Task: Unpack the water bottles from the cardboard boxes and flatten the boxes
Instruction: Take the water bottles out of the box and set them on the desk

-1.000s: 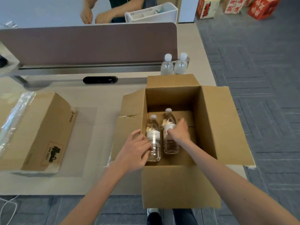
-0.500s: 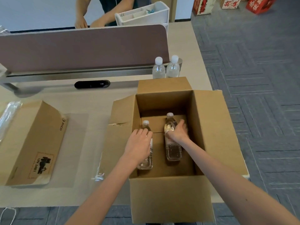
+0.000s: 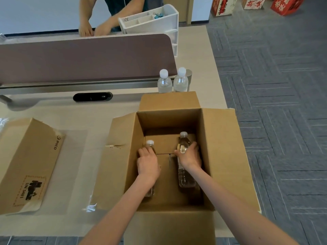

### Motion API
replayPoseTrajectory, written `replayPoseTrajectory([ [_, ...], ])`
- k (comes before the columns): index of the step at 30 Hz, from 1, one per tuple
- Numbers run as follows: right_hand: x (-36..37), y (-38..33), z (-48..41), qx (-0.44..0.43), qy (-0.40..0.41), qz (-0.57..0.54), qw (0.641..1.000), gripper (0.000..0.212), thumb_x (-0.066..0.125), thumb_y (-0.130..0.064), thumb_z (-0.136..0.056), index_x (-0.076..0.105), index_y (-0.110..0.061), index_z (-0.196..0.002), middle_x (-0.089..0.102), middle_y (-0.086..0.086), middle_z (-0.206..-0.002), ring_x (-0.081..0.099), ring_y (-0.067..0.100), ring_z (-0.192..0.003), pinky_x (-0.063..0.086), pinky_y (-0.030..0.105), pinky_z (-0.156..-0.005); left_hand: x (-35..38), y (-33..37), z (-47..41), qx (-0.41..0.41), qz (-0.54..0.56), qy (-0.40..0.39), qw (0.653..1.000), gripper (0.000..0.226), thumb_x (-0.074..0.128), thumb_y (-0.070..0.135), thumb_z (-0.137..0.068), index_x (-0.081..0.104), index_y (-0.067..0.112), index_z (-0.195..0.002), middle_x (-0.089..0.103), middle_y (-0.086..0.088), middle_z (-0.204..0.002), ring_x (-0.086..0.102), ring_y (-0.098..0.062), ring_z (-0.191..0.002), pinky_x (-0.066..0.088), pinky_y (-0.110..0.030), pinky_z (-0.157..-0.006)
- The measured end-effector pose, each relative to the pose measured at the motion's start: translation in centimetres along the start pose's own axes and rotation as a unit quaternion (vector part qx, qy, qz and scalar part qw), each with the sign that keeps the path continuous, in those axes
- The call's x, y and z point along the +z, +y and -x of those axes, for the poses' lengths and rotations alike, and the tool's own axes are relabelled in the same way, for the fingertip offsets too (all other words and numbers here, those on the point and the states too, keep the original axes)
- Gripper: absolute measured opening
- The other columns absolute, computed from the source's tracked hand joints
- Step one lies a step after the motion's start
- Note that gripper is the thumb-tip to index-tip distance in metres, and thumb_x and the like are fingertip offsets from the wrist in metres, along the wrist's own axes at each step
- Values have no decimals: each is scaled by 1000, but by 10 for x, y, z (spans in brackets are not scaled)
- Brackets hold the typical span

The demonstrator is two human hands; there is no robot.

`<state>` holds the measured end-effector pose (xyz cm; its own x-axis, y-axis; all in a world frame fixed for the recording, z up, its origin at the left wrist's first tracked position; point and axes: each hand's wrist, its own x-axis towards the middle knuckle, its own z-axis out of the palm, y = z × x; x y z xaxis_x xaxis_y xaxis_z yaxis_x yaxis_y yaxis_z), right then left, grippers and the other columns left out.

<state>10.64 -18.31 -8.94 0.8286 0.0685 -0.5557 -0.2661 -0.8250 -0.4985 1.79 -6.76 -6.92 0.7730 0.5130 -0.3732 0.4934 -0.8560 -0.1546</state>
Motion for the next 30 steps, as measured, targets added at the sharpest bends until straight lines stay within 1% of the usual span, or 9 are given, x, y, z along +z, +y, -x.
replayPoseTrajectory([
  [4,-2,-1,0,-12,-12,-4,1000,78,61,-45,-91,21,-5,-145,35,14,-146,39,33,-133,42,44,-98,9,-2,-3,8,118,-64,991,99,69,29,-89,-2,13,-156,13,-16,-158,27,-35,-142,42,-39,-108],
  [7,-4,-4,1,-12,-16,-15,1000,78,63,-40,-92,20,-5,-147,33,15,-147,38,33,-135,41,43,-101,15,-7,-6,12,189,-102,976,98,67,25,-91,-7,24,-155,6,-14,-161,35,-36,-138,43,-41,-106],
  [13,-10,-8,11,-79,-10,-18,997,59,61,-38,-93,33,-5,-134,41,14,-138,43,32,-129,44,42,-96,10,-8,-4,-21,284,-81,955,98,74,16,-83,3,26,-150,29,-13,-150,48,-32,-126,47,-42,-99],
  [18,-30,-18,18,-176,27,-109,978,66,76,-30,-82,37,-18,-133,47,-1,-129,52,17,-118,48,27,-91,-7,-7,-1,-37,348,-54,935,91,79,16,-78,18,21,-145,40,-9,-146,48,-30,-129,48,-44,-101],
  [20,-41,-24,21,-221,50,-104,968,70,80,-28,-79,37,-21,-134,46,-5,-127,51,11,-117,49,25,-94,-19,-9,-1,-42,364,-32,930,88,80,17,-76,22,23,-141,51,-9,-135,58,-29,-116,53,-43,-93],
  [23,-58,-34,23,-269,73,-101,955,71,81,-28,-77,38,-21,-133,44,-7,-123,50,10,-113,49,26,-93,-37,-15,1,-29,404,-5,914,84,79,15,-75,20,28,-133,65,-6,-110,68,-20,-84,59,-37,-75],
  [26,-76,-46,23,-290,86,-100,948,66,81,-30,-76,40,-21,-127,45,-7,-118,52,13,-108,48,28,-86,-59,-19,1,-5,427,17,904,85,77,12,-76,17,28,-135,64,-2,-106,66,-13,-76,52,-20,-63],
  [28,-86,-55,22,-304,95,-92,943,64,82,-32,-75,42,-20,-123,46,-6,-116,53,14,-104,46,27,-80,-74,-20,0,7,439,39,898,87,78,14,-75,18,25,-138,60,0,-110,65,-14,-81,51,-21,-67],
  [30,-92,-66,22,-331,108,-80,934,64,83,-34,-73,43,-20,-122,47,-6,-114,53,13,-102,45,27,-78,-91,-22,-1,7,466,50,883,85,79,18,-75,22,21,-138,54,2,-115,61,-17,-96,52,-32,-81],
])
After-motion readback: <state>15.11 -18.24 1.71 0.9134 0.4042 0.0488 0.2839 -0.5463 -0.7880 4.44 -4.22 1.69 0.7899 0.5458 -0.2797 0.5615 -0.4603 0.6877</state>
